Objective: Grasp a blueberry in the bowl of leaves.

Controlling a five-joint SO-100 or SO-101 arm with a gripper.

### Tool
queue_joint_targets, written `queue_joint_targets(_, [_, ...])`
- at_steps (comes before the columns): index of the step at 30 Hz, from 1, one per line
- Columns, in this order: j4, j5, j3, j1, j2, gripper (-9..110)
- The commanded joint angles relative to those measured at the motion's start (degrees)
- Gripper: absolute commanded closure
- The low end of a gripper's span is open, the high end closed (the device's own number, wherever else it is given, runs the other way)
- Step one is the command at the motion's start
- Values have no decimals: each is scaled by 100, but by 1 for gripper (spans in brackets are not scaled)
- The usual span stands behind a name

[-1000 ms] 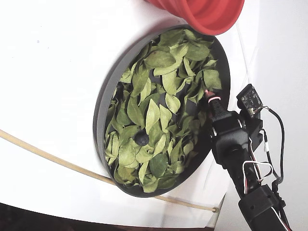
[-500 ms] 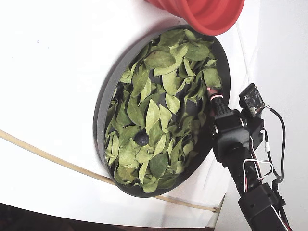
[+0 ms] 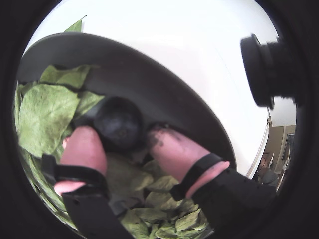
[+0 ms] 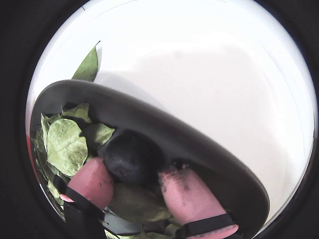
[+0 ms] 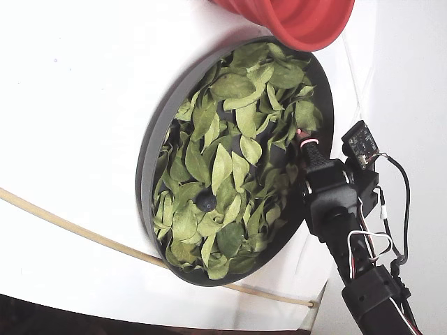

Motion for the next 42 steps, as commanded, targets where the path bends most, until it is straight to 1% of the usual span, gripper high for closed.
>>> queue_joint_targets(1, [-105, -88, -413, 202, 18, 84])
queue_joint_targets(16, [-220, -193, -457, 176, -44, 88])
queue_joint_targets(42, [-439, -176, 475, -62, 1011, 88])
